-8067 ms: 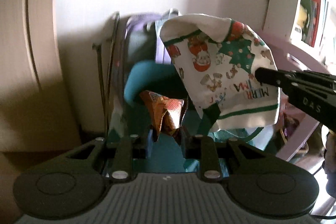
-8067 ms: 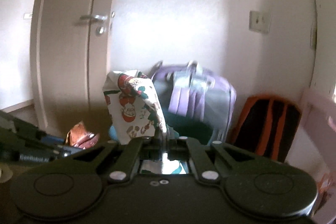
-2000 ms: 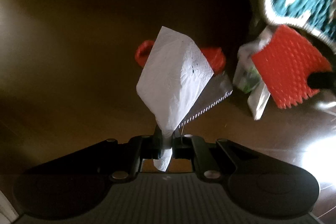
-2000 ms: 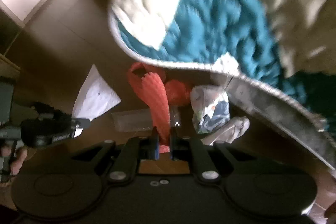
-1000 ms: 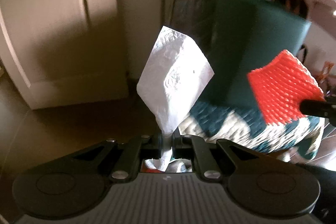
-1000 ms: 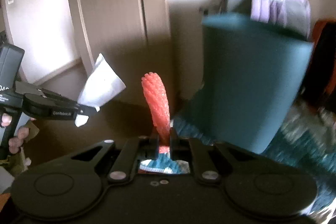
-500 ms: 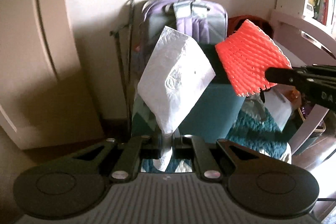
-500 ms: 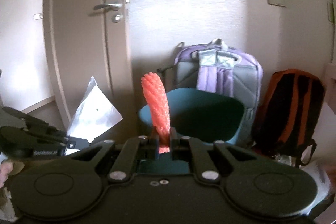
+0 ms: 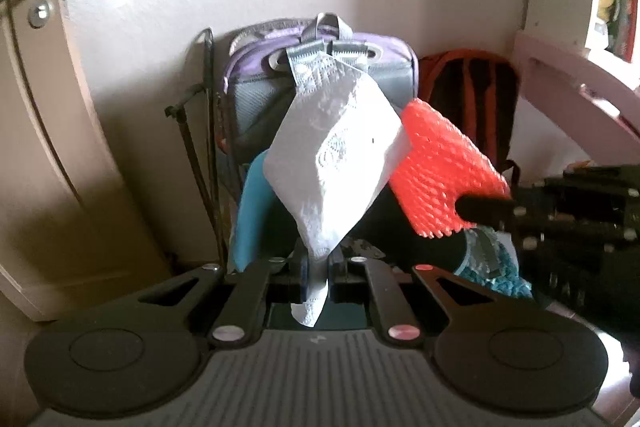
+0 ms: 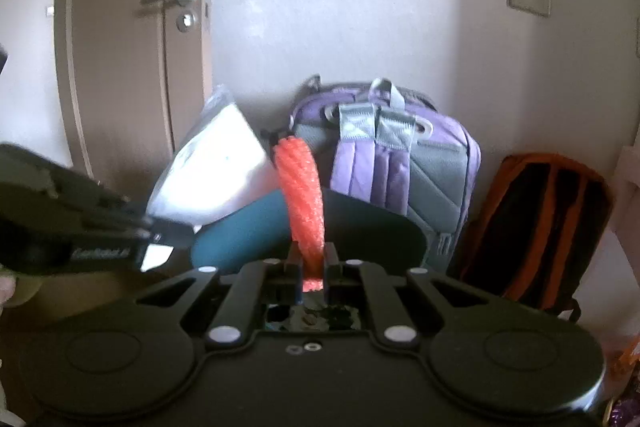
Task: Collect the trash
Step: 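Lift the tissue and orange mesh net up over the teal wastebasket with both grippers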
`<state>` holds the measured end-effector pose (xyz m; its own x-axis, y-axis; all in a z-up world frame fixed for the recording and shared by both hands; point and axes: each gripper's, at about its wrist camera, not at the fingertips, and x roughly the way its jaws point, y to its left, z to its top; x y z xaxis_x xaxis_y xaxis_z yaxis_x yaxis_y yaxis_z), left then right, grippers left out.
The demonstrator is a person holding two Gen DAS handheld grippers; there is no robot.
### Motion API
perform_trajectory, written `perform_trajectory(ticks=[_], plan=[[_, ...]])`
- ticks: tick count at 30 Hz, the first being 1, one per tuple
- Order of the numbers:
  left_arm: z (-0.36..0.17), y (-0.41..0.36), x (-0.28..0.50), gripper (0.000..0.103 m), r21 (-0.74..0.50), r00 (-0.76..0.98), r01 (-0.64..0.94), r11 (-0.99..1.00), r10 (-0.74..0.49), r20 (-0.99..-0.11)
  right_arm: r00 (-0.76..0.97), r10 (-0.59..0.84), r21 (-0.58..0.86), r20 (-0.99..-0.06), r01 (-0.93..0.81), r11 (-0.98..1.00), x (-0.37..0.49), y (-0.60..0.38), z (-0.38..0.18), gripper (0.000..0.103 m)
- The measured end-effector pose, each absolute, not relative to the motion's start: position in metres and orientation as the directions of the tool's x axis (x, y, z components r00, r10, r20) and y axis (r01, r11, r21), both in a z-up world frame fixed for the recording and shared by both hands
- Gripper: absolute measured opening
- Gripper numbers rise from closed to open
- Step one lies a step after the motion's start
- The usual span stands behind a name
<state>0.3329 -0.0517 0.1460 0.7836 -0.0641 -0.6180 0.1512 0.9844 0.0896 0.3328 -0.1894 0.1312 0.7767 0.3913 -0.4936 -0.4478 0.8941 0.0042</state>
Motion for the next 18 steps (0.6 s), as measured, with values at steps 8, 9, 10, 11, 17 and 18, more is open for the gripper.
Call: perform_trajectory(ticks=[8,9,10,11,17,18], plan=[[0.106,-0.069,0.386,0.009,0.112,0.733,0.156,0.981,-0.039,-0.679,0.729,0.383,0.037,-0.567,-0.443,0.896,0.374,-0.191,0.095,0.007],[0.101,-0.071,0.394,0.009,0.112,0.725,0.156,0.981,-0.037,-0.687,0.723,0.384,0.039,-0.575,-0.445,0.895,0.379,-0.191,0.091,0.007],[0.096,-0.071,0.399,0.009,0.113,0.715,0.158,0.981,-0.035,-0.698,0.716,0.385,0.04,-0.583,-0.447,0.893,0.382,-0.191,0.087,0.007],[0.09,-0.071,0.404,0.009,0.114,0.702,0.164,0.98,-0.035,-0.712,0.709,0.384,0.042,-0.591,-0.449,0.893,0.387,-0.191,0.083,0.007],[0.069,-0.07,0.425,0.009,0.109,0.648,0.2,0.974,-0.048,-0.76,0.67,0.393,0.053,-0.63,-0.467,0.883,0.404,-0.189,0.064,0.009],[0.066,-0.07,0.428,0.009,0.112,0.643,0.201,0.973,-0.045,-0.765,0.666,0.396,0.058,-0.633,-0.468,0.882,0.405,-0.19,0.061,0.01]])
